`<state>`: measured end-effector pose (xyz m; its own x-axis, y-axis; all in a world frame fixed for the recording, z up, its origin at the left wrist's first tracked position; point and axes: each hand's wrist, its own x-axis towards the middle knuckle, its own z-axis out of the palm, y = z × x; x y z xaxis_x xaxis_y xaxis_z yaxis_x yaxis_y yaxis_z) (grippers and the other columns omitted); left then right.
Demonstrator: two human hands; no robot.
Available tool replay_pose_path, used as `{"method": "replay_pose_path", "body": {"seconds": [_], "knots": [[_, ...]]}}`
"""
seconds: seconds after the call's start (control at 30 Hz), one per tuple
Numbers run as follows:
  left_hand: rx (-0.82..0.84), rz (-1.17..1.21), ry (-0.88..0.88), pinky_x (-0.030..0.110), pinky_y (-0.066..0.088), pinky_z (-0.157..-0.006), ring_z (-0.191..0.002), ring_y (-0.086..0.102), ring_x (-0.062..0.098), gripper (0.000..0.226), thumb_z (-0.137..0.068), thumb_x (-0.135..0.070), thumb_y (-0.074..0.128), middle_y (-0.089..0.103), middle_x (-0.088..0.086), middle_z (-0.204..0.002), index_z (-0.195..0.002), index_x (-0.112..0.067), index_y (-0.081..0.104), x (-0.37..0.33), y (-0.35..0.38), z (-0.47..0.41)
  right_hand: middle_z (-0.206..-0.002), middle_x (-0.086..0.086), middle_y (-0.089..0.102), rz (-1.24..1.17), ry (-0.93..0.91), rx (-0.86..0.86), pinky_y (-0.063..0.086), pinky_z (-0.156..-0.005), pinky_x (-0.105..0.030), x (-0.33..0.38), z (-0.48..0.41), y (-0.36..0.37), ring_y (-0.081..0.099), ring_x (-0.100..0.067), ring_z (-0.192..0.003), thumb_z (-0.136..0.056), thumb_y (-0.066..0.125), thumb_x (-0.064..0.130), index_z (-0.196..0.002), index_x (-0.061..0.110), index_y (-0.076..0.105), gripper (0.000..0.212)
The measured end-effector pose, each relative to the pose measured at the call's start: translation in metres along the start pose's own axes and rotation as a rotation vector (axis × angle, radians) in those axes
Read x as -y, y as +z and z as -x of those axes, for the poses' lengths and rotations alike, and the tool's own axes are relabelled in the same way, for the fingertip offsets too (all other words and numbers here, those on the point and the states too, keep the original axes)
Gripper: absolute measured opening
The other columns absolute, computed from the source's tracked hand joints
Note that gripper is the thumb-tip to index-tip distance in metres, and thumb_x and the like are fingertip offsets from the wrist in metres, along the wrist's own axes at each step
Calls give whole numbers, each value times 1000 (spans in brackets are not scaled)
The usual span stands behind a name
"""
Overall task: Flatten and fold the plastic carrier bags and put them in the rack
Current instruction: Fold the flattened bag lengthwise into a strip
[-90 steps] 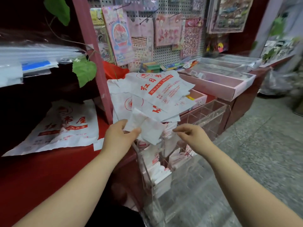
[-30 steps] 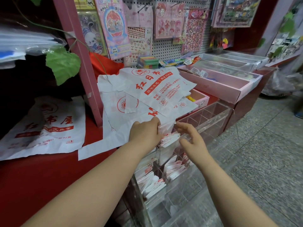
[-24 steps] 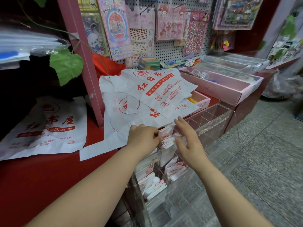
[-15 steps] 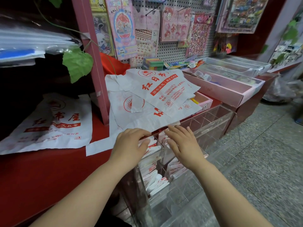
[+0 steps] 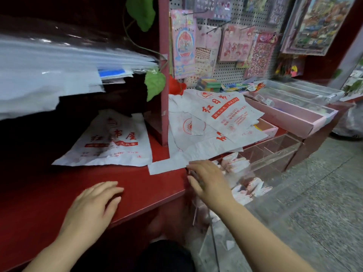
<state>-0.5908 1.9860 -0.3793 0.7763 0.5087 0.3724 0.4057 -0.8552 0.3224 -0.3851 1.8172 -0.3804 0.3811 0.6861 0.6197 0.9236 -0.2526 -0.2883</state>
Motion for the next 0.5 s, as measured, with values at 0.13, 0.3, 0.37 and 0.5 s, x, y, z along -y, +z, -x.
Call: {"method": "replay_pose_path", "body": {"seconds": [0.13,0.3,0.37,0.5], "knots": [[162,-85,-273,34,15,-113,-139,23,16,49,-93,-38,45,28,-2,-150,-138,-23,38,50,-36,31,-100,-8,69,-43,-33,153,49,-80,-26,45,-21,33,64,-24,-93,-75,54,27,-97,8,68,33],[248,-165,-297,27,-3,-114,-142,-4,5,56,-95,-51,23,1,-9,-155,-146,-32,9,69,-49,39,-147,-8,33,-42,0,408,20,-109,-24,91,-60,71,31,-20,-134,-87,59,26,-136,11,42,54],[229,-169,-287,28,-4,-114,-141,-5,5,57,-95,-52,22,1,-10,-155,-146,-31,9,73,-48,39,-146,-10,33,20,45,469,19,-108,-25,100,-75,87,29,-23,-134,-89,57,29,-135,11,41,52],[197,-112,-279,25,-6,-112,-141,-4,4,70,-85,-68,12,2,-11,-155,-145,-33,12,79,-47,40,-111,-11,57,147,138,443,37,-76,-32,113,-98,113,49,-28,-106,-92,47,20,-95,7,56,16]]}}
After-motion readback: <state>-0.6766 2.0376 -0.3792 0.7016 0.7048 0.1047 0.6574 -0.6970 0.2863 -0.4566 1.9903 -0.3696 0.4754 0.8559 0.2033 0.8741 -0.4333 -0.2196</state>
